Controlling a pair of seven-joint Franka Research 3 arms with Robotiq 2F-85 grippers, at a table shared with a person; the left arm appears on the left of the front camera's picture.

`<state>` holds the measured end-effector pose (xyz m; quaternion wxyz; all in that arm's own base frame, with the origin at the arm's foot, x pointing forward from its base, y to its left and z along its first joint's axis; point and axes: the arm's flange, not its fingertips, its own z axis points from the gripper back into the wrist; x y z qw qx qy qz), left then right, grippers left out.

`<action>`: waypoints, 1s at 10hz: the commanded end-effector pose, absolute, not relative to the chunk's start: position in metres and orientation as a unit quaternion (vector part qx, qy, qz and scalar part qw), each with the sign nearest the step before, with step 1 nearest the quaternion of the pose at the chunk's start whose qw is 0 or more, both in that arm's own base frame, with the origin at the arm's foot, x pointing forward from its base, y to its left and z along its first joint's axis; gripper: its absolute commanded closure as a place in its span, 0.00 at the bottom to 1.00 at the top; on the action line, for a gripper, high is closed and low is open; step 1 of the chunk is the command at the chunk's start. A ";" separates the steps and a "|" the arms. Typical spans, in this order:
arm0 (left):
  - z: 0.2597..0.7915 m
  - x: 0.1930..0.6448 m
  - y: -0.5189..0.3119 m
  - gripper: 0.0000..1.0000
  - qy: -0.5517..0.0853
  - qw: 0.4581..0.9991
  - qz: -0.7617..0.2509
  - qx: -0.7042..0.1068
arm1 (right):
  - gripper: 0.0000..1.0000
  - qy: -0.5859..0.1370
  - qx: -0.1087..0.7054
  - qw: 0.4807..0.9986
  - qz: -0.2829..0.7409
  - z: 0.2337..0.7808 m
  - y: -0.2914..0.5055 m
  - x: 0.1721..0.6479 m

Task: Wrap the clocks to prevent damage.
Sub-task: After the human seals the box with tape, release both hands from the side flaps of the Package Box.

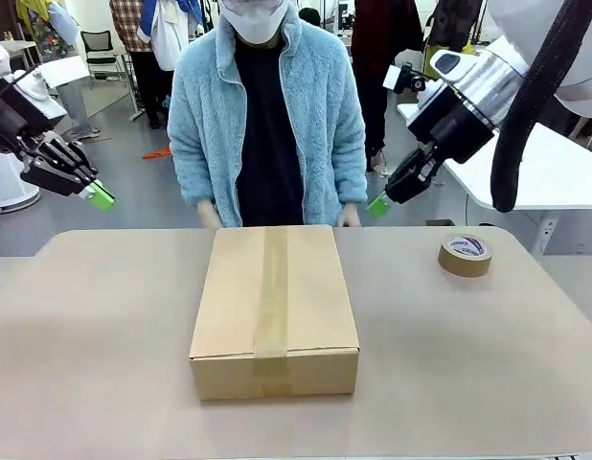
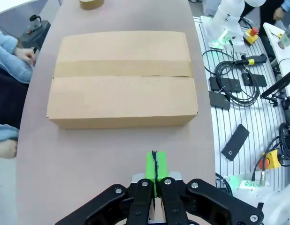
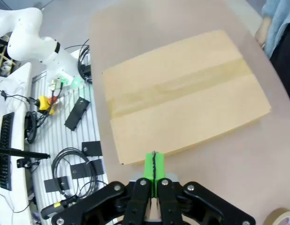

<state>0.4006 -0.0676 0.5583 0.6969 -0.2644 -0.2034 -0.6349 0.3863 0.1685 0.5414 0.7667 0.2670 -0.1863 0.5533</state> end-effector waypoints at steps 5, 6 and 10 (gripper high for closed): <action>0.553 0.404 -0.073 1.00 -0.201 0.695 -0.636 -0.270 | 0.99 -0.204 0.249 0.765 0.558 0.549 0.174 0.382; 0.553 0.404 -0.073 1.00 -0.201 0.695 -0.636 -0.270 | 0.99 -0.204 0.249 0.765 0.558 0.549 0.174 0.382; 0.553 0.404 -0.073 1.00 -0.201 0.695 -0.636 -0.270 | 0.99 -0.204 0.249 0.765 0.558 0.549 0.174 0.382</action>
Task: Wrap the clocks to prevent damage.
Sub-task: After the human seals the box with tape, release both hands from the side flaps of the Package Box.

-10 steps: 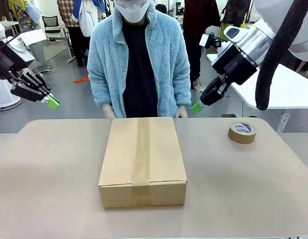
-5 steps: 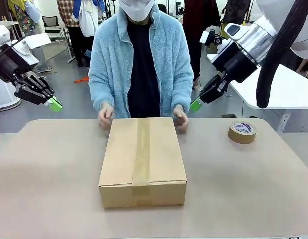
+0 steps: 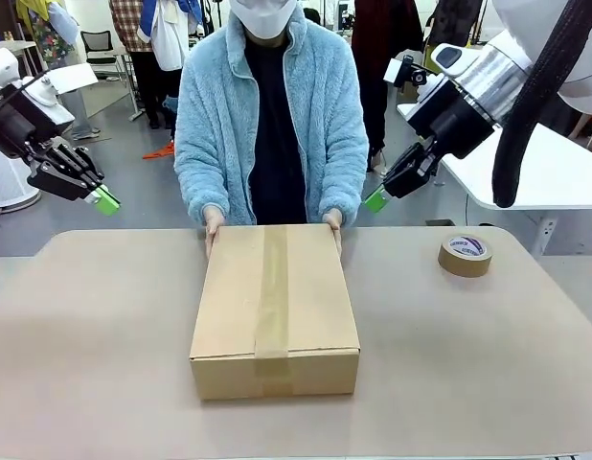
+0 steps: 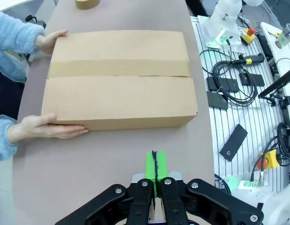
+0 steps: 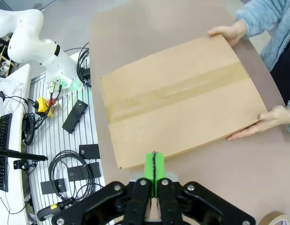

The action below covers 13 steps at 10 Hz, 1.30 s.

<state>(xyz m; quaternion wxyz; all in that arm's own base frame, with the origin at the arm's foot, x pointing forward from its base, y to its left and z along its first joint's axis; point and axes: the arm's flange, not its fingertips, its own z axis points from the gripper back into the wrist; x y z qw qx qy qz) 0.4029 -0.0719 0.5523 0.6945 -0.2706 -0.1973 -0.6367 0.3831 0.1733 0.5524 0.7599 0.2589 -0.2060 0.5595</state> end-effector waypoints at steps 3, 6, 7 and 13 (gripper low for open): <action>0.553 0.404 -0.073 1.00 -0.201 0.695 -0.636 -0.270 | 0.99 -0.204 0.249 0.765 0.558 0.549 0.174 0.382; 0.558 0.398 -0.071 0.59 -0.206 0.698 -0.629 -0.274 | 0.78 -0.225 0.255 0.761 0.552 0.552 0.171 0.373; 0.562 0.394 -0.072 0.40 -0.211 0.702 -0.619 -0.281 | 0.39 -0.234 0.248 0.765 0.546 0.552 0.173 0.371; 0.571 0.389 -0.074 0.00 -0.234 0.709 -0.591 -0.306 | 0.00 -0.238 0.232 0.764 0.553 0.553 0.176 0.366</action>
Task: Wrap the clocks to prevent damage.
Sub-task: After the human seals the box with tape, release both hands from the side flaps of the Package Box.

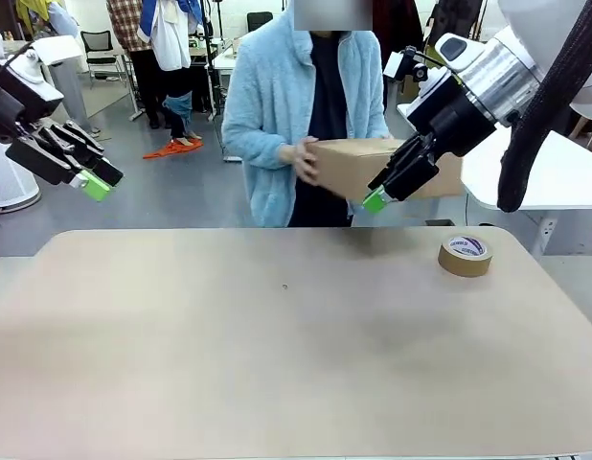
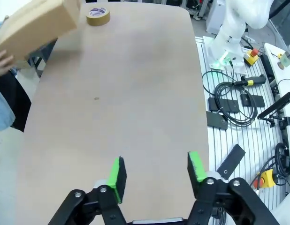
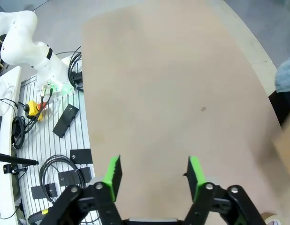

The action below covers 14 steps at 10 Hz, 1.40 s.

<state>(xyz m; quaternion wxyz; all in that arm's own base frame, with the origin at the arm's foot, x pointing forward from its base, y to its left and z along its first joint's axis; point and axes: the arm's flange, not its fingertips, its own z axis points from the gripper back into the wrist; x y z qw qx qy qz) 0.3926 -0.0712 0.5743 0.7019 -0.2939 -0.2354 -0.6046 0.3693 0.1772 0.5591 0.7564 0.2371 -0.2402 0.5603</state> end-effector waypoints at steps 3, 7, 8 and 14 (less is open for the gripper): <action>0.568 0.391 -0.073 0.00 -0.230 0.708 -0.587 -0.317 | 0.00 -0.235 0.238 0.761 0.556 0.549 0.176 0.368; 0.568 0.390 -0.075 0.00 -0.212 0.735 -0.582 -0.275 | 0.00 -0.235 0.241 0.759 0.558 0.552 0.175 0.370; 0.565 0.392 -0.071 0.00 -0.229 0.705 -0.597 -0.306 | 0.00 -0.235 0.241 0.759 0.558 0.552 0.175 0.370; 0.542 0.399 -0.048 0.00 -0.306 0.685 -0.564 -0.345 | 0.00 -0.354 0.341 0.693 0.528 0.535 0.119 0.374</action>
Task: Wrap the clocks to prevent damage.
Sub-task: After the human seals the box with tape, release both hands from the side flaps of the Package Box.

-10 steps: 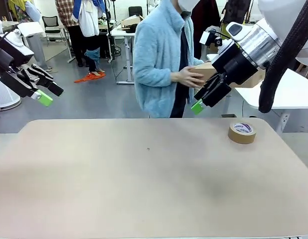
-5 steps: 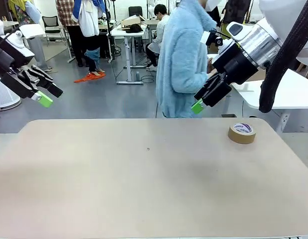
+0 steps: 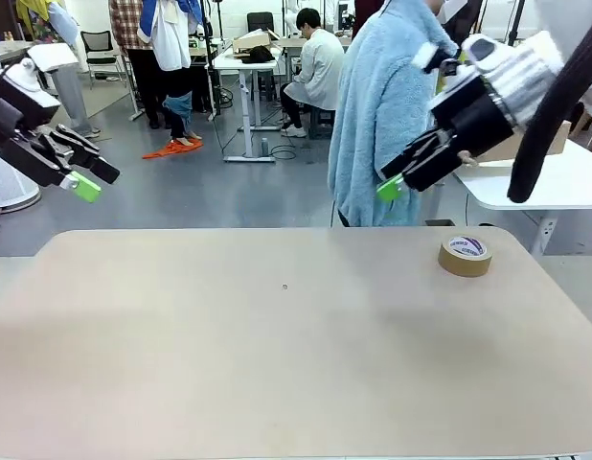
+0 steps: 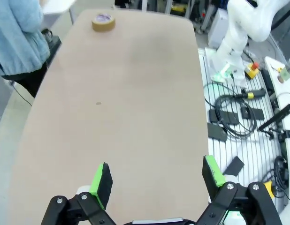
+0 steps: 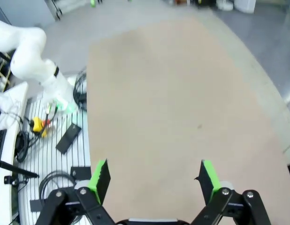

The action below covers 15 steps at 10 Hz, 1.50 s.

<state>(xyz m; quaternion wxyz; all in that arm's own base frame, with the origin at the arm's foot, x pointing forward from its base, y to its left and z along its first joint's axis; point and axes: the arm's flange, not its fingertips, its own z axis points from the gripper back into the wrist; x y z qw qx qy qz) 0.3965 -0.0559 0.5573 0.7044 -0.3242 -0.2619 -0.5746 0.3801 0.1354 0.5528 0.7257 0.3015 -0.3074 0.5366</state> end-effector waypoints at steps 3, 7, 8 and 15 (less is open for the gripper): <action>0.521 0.394 -0.028 0.00 -0.392 0.674 -0.533 -0.328 | 0.00 -0.394 0.370 0.680 0.495 0.514 0.087 0.368; 0.523 0.386 -0.009 0.00 -0.461 0.631 -0.516 -0.350 | 0.00 -0.397 0.383 0.685 0.475 0.499 0.073 0.370; 0.527 0.386 -0.007 0.00 -0.459 0.632 -0.513 -0.357 | 0.00 -0.396 0.384 0.693 0.464 0.499 0.072 0.374; 0.528 0.389 -0.007 0.00 -0.449 0.645 -0.512 -0.347 | 0.00 -0.385 0.379 0.692 0.479 0.502 0.070 0.368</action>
